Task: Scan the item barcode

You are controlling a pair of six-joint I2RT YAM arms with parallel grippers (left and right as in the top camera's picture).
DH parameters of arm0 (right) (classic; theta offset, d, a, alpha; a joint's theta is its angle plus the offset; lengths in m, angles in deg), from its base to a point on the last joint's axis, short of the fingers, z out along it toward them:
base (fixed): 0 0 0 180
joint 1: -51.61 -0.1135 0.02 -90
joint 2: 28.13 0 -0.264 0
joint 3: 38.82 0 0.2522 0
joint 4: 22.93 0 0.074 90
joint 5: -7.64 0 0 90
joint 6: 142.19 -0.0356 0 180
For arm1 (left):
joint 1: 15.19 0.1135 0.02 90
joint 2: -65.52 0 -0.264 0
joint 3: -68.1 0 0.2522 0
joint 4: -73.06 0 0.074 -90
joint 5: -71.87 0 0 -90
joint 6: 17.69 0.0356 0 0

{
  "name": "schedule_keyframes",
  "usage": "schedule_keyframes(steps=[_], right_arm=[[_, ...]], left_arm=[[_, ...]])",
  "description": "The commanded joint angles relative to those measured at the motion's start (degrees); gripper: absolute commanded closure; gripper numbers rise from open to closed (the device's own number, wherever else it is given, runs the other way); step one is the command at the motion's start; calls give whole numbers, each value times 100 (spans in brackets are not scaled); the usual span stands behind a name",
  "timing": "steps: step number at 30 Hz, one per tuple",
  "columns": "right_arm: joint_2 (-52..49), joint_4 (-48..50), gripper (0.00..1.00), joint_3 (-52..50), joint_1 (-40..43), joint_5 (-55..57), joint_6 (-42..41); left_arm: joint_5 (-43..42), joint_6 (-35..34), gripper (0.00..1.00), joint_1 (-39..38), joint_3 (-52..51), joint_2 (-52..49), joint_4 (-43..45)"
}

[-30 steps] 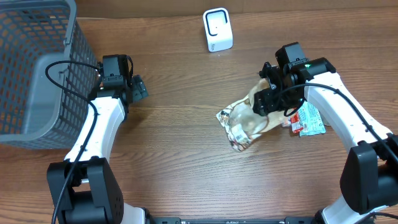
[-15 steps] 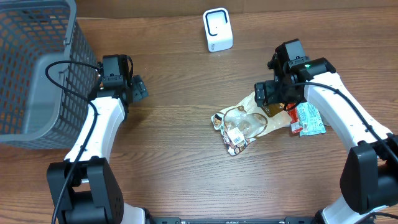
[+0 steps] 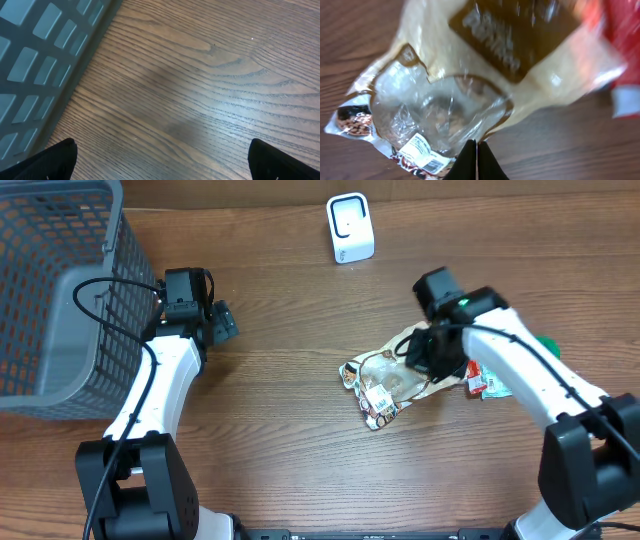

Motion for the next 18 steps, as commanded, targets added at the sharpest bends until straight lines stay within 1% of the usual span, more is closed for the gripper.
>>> schedule_keyframes(steps=[1, 4, 6, 7, 9, 11, 13, 15, 18], right_arm=[[15, 179, 96, -382, -245, -57, -1447], [15, 595, 96, -789, -444, -22, -1982], [15, 1027, 96, -1025, -540, 81, -1998], [15, 1290, 92, -1165, -573, 238, -1998], [13, 1497, 92, -1290, -581, 560, -1998], [15, 1547, 96, -1335, -557, 979, -1971], [13, 1550, 96, -1335, -533, 1408, -1862], [13, 1648, 96, -1335, -520, 1784, -1587], [13, 1952, 96, -1335, -522, 1971, -894]], left_arm=[[94, 87, 0, 15, 107, -55, 15], [96, 87, 0, 15, 107, -55, 15], [96, 87, 0, 15, 107, -55, 15], [94, 87, 0, 15, 107, -55, 15], [96, 87, 0, 15, 107, -55, 15], [96, 87, 0, 15, 107, -55, 15], [94, 87, 0, 15, 107, -55, 15], [96, 87, 0, 15, 107, -55, 15], [94, 87, 0, 15, 107, -55, 15]])
